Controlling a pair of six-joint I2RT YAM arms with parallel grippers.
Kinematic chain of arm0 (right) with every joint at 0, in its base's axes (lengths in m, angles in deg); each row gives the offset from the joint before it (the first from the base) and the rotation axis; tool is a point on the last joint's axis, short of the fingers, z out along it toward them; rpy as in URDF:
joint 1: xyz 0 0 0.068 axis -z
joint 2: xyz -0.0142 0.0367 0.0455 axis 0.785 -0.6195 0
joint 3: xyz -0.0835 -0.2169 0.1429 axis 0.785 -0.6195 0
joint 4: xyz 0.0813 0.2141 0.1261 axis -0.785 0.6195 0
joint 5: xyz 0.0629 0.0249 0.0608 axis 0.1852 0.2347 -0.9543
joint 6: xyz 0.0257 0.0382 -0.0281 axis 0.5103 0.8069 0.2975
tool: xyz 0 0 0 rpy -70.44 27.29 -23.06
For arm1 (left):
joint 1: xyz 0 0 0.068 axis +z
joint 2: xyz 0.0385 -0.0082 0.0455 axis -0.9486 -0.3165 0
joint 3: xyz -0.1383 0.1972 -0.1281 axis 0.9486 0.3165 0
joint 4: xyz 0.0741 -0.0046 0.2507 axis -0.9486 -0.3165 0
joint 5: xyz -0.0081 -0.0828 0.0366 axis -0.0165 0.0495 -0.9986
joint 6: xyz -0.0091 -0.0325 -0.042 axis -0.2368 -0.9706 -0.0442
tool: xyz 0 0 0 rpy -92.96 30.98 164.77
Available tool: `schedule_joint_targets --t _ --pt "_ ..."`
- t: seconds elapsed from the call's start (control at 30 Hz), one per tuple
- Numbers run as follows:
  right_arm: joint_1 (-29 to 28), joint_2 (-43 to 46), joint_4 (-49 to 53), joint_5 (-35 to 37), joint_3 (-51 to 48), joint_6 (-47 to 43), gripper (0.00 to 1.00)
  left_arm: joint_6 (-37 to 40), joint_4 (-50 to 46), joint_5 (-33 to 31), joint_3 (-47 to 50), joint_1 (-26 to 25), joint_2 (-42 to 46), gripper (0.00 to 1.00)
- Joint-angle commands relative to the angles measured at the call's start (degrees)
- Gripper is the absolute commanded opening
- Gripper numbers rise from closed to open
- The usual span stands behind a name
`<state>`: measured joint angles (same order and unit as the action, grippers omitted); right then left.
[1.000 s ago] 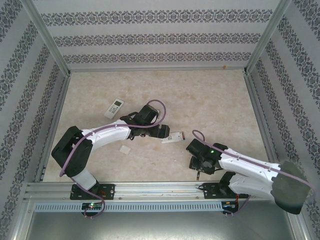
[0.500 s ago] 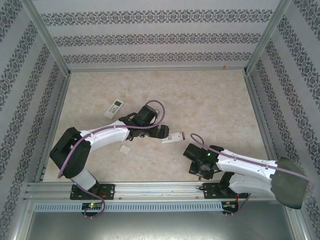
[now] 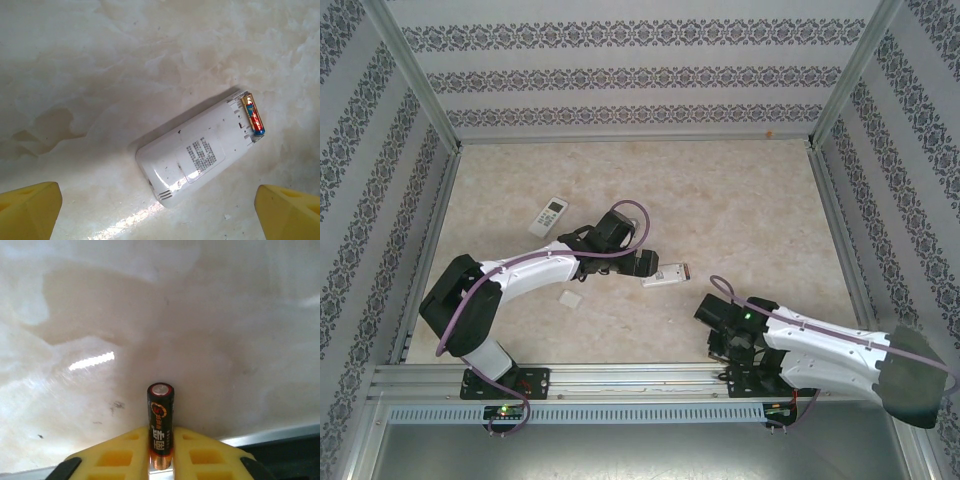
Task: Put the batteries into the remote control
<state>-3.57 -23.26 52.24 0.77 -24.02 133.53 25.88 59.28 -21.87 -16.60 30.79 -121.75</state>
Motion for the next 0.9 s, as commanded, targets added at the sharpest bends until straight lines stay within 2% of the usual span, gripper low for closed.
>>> schedule_joint_targets --t 0.0,0.1,0.2,0.23,0.3,0.4,0.57,0.87 --pt "0.2 0.1 1.2 5.7 4.5 -5.7 0.13 0.0 1.4 0.0 0.2 0.3 -0.1 1.00" --pt "2.0 -1.1 -0.1 10.0 10.8 -15.0 0.10 -0.1 1.4 -0.2 0.4 0.4 0.4 1.00" --pt "6.4 -5.4 -6.9 10.4 15.8 -28.8 0.09 -0.7 2.0 -0.4 1.2 0.7 1.7 1.00" --pt "8.8 -7.5 -8.0 9.4 17.7 -32.2 0.07 -0.9 2.1 -0.2 1.6 1.0 2.2 1.00" --pt "14.7 -12.9 -11.5 2.7 21.4 -40.3 0.05 -1.2 2.1 1.0 2.3 2.0 3.2 1.00" --pt "20.1 -21.1 -13.5 -3.9 25.7 -48.5 0.00 -1.5 3.6 3.9 4.5 3.6 5.1 1.00" --pt "23.8 -30.1 -13.1 -5.2 30.6 -53.0 0.00 -2.9 8.0 8.4 8.1 5.4 7.3 1.00" --pt "24.1 -36.4 -14.7 -2.7 31.7 -53.5 0.06 -1.8 6.9 8.8 6.6 5.7 6.4 1.00"
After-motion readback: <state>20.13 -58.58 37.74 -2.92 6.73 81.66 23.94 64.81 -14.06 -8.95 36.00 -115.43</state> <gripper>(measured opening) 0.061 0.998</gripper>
